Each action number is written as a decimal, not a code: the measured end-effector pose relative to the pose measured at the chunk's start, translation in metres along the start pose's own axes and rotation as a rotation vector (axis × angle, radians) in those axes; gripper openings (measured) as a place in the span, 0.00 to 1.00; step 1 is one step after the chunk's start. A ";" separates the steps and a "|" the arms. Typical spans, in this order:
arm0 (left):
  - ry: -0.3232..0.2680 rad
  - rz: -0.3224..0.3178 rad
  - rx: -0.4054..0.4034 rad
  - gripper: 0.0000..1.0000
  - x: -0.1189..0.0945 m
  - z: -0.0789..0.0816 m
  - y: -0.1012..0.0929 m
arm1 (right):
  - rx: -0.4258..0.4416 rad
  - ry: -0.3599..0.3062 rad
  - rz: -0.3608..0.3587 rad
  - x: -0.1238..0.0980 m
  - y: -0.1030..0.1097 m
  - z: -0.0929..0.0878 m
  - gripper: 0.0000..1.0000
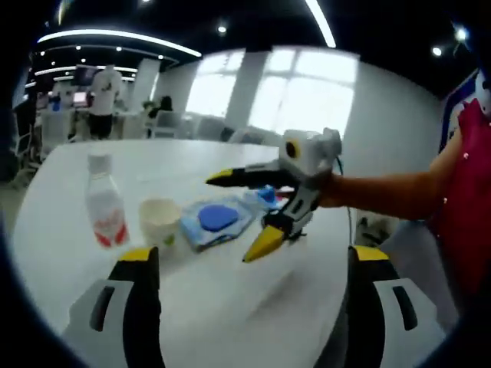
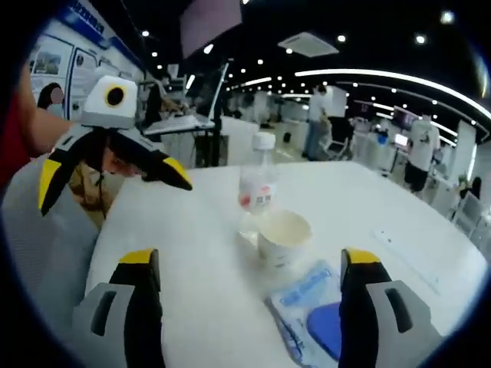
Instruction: Arrange the tabletop items into an orderly group along one side of the table until the central work area is clear of visible clutter.
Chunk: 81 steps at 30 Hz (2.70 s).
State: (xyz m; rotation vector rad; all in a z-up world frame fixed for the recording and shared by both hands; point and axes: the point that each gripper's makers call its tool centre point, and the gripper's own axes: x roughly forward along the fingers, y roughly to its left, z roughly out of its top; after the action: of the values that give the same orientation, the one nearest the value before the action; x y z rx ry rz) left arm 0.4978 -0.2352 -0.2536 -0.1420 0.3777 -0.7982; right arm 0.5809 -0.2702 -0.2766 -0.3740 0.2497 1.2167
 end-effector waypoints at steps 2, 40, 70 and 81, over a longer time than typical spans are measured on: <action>-0.008 0.005 0.012 0.99 -0.001 0.004 -0.002 | 0.004 -0.013 -0.031 -0.014 -0.002 0.006 0.97; -0.016 0.150 0.086 0.99 -0.059 -0.022 -0.016 | 0.240 0.093 -0.618 -0.248 0.008 -0.097 0.98; -0.076 0.218 0.047 0.99 -0.074 -0.030 0.011 | 0.236 0.065 -0.577 -0.253 0.003 -0.106 0.99; -0.056 0.209 0.051 0.99 -0.071 -0.037 0.003 | 0.223 0.072 -0.564 -0.252 0.006 -0.106 0.99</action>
State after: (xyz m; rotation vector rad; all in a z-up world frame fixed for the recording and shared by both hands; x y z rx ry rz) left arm 0.4404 -0.1816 -0.2692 -0.0749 0.3135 -0.5960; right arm 0.4937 -0.5292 -0.2782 -0.2683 0.3134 0.6146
